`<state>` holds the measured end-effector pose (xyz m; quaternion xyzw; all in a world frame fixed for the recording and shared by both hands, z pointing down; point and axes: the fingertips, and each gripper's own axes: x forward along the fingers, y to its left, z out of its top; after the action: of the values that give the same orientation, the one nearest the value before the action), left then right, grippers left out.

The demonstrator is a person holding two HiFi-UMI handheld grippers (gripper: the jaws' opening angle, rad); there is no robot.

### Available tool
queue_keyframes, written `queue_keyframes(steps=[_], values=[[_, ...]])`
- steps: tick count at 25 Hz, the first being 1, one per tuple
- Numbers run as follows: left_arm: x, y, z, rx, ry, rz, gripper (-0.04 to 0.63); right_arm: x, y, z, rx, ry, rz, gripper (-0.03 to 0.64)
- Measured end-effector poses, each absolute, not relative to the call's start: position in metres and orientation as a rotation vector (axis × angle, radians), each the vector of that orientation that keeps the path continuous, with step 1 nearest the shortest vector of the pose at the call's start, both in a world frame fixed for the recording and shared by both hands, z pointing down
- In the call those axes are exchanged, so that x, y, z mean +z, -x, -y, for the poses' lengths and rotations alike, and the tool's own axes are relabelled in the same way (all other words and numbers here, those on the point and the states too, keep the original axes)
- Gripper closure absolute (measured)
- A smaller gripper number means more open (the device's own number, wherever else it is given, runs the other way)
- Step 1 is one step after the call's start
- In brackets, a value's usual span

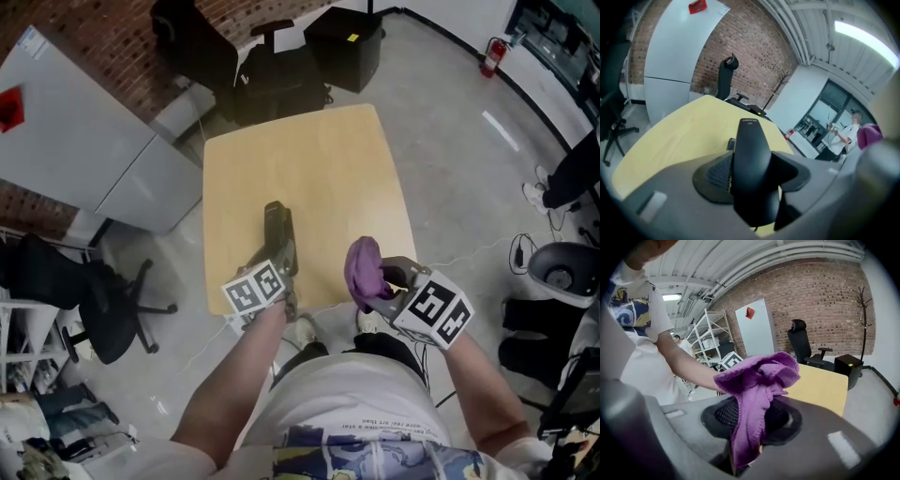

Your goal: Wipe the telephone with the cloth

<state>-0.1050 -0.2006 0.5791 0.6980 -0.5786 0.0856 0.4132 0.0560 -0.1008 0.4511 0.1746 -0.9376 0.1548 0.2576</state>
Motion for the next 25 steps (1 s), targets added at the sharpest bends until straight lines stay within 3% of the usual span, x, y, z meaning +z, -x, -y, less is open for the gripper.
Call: queue_keyframes(steps=[11,25], values=[[0.616,0.097,0.225,0.510,-1.719,1.620,0.341,0.462,-0.104,0.125,0.482,-0.409,2.521,0.505],[0.644,0.110,0.211,0.741,-1.697,1.626,0.336,0.467,-0.109,0.128,0.504,-0.321,2.545,0.505]])
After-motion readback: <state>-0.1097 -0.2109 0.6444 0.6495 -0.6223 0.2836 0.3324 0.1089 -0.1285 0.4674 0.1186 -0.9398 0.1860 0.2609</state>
